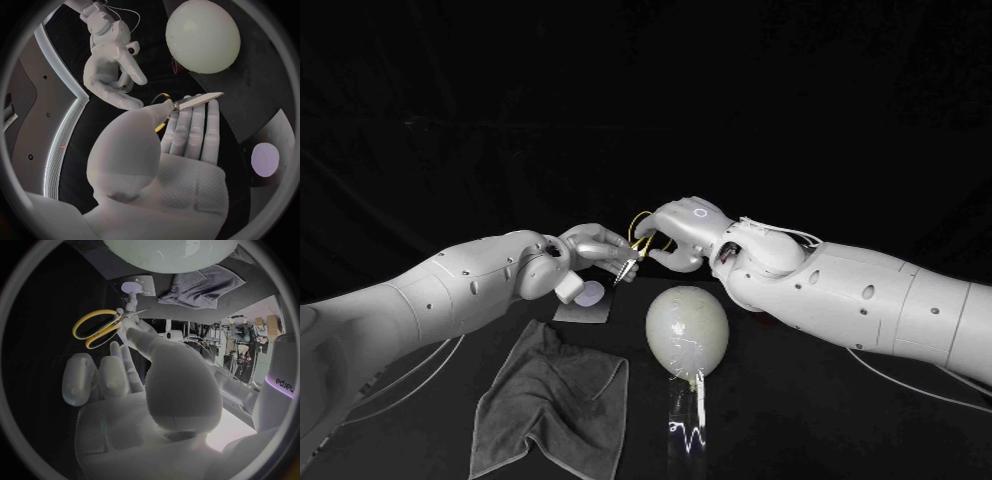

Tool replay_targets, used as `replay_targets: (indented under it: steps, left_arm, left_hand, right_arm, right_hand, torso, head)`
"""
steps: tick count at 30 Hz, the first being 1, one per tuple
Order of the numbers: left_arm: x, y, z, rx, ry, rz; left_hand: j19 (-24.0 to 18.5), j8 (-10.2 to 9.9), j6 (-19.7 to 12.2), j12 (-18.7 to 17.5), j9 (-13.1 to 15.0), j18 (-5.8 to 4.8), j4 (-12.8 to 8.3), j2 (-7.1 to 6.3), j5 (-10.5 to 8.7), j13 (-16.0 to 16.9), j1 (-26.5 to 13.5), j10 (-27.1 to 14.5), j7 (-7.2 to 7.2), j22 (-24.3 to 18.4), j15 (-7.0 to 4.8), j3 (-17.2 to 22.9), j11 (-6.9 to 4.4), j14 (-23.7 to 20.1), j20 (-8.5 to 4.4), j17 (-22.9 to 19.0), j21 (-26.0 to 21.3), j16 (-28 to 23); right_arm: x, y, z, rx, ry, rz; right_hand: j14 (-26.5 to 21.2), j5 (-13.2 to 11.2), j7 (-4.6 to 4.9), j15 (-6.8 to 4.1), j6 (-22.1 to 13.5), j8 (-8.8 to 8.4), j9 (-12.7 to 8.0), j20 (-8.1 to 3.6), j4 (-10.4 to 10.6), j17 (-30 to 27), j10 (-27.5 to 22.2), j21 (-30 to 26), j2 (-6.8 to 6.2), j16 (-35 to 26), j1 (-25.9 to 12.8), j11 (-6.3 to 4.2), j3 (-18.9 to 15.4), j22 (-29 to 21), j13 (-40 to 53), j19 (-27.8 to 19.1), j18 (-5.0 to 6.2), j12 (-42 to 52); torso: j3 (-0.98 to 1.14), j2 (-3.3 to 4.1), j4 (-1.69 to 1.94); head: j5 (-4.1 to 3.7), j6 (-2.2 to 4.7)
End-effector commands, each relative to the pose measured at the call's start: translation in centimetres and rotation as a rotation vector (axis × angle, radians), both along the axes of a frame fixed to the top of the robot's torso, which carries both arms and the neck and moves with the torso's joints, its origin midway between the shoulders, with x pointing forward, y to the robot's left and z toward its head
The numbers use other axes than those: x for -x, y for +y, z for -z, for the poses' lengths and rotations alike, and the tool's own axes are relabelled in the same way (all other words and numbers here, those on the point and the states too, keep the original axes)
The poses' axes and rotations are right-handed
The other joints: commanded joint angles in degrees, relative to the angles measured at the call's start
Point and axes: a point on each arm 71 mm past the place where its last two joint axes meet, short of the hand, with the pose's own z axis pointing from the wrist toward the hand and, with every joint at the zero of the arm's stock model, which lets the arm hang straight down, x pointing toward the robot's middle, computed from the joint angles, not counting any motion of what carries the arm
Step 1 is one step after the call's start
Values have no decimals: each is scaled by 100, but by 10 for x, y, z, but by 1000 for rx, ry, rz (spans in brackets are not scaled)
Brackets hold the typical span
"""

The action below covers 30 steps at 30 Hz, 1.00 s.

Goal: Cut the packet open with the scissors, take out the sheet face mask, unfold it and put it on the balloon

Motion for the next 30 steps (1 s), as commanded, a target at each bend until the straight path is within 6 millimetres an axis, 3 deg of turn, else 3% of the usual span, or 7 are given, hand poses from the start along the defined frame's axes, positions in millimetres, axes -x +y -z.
replay_targets:
  steps: [1, 6, 15, 30]
  left_arm:
    - [1, -4, -3, -4, -6, 22]
    - [4, -7, -4, -21, -10, 37]
    - [9, -12, -5, -37, -15, 70]
    - [12, -15, -7, -54, -46, 84]
  left_hand:
    - [-2, 124, -19, 12, 1257, 24, -252, 30, 18, -4, -50, 54, -16, 83, -60, 164, -86, 63, -32, 59, 124, 82]
    - [-101, 94, -15, 10, 1303, -9, -298, 55, 20, -5, -78, 55, -15, 203, -62, 160, -85, 7, -62, 136, 295, 161]
    - [-395, 16, 6, 12, 1426, -71, -382, 86, 19, -2, -155, 64, -16, 507, -63, 184, -88, -116, -102, 304, 719, 344]
    - [-575, -38, 21, 14, 1507, -92, -435, 102, 19, 1, -182, 66, -6, 702, -62, 219, -85, -189, -118, 386, 993, 436]
  right_arm:
    - [-4, -1, 0, 15, -31, 45]
    - [-10, -3, 0, 10, -38, 70]
    - [-15, -3, 1, 18, -41, 81]
    - [-22, -11, 11, 117, 43, 104]
  right_hand:
    - [72, -268, -19, -40, -47, -46, -8, -39, -28, 72, -83, 51, 28, 68, 37, -8, 17, 60, 2, 67, -30, -12]
    - [109, -357, -17, 17, -31, -44, -4, -21, -23, 246, -54, 110, 75, 184, 40, -1, 53, 148, 10, 127, -53, 4]
    - [117, -356, -44, 4, -2, -33, 4, -16, -56, 300, -21, 133, 106, 231, 86, -17, 122, 186, 11, 148, -57, 8]
    - [125, -413, -63, -30, 85, 13, 32, -45, -94, 391, 115, 197, 113, 307, 89, -35, 226, 288, 18, 209, -75, 29]
  torso:
    - [0, 1, -3]
    - [4, 9, 6]
    - [0, 0, -3]
    - [1, -1, -15]
  head:
    - [9, -12]
    - [-9, -6]
    - [-8, -25]
    - [9, -27]
